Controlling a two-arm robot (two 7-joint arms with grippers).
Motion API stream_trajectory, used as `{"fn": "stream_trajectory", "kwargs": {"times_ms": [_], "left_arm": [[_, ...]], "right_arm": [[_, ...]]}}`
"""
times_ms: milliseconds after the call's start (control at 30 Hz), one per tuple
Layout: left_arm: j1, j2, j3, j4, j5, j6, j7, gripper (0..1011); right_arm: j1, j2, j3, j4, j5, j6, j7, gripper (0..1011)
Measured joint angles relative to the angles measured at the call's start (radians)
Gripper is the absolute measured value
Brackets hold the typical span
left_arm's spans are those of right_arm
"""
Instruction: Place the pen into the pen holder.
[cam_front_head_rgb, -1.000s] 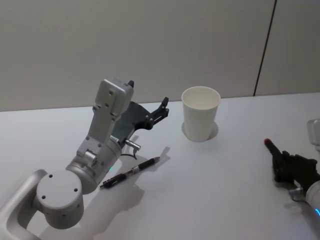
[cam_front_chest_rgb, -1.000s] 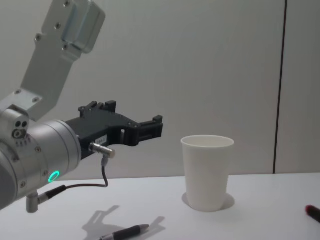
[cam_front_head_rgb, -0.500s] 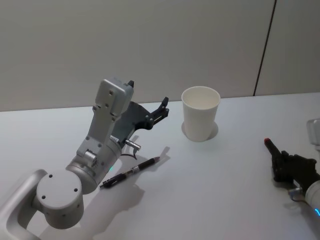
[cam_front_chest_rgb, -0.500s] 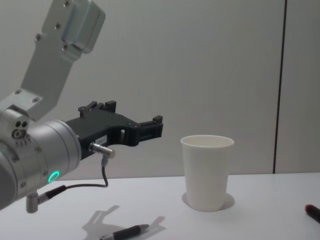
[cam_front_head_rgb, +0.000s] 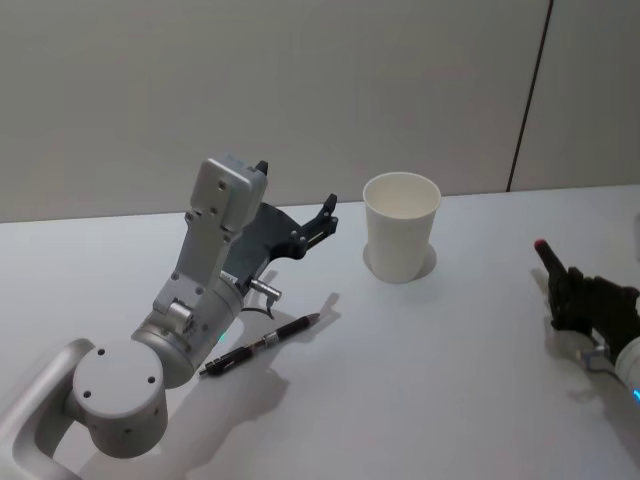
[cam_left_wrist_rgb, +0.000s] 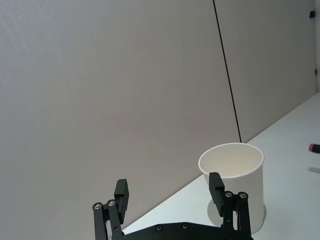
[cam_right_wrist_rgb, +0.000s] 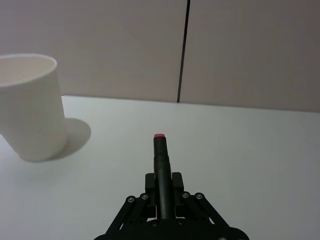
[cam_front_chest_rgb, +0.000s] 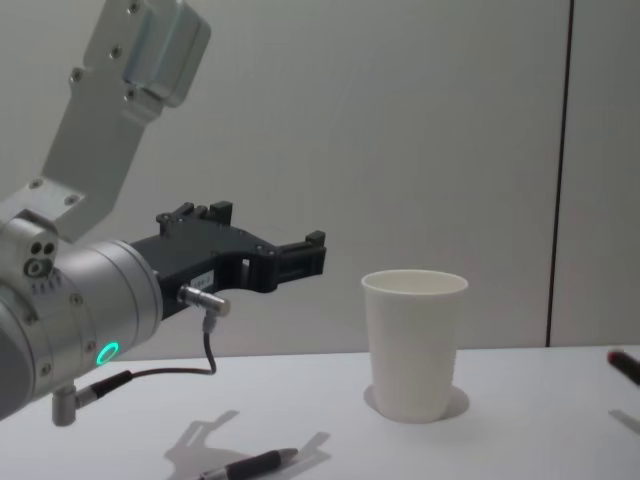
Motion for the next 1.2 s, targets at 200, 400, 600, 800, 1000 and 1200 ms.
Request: {"fn": "stream_trajectory", "kwargs": {"times_ms": [200, 400, 600, 800, 1000, 1200], "left_arm": [[0.000, 0.000, 0.000, 0.000, 0.000, 0.000, 0.000, 1001], [0.000, 0.000, 0.000, 0.000, 0.000, 0.000, 0.000, 1001], [0.000, 0.000, 0.000, 0.000, 0.000, 0.000, 0.000, 1001], [0.000, 0.000, 0.000, 0.000, 0.000, 0.000, 0.000, 1001], [0.000, 0.000, 0.000, 0.000, 0.000, 0.000, 0.000, 1001], [0.000, 0.000, 0.000, 0.000, 0.000, 0.000, 0.000, 1001]], "right_arm": [[0.027, -0.008, 0.007, 0.011, 0.020, -0.061, 0.017, 185], [0.073, -0.024, 0.010, 0.039, 0.042, -0.118, 0.040, 185], [0.135, -0.048, 0.005, 0.083, 0.049, -0.147, 0.065, 185], [0.194, -0.074, -0.007, 0.129, 0.049, -0.161, 0.087, 185], [0.242, -0.098, -0.019, 0.171, 0.042, -0.172, 0.112, 185], [0.282, -0.119, -0.034, 0.209, 0.030, -0.189, 0.146, 185]]}}
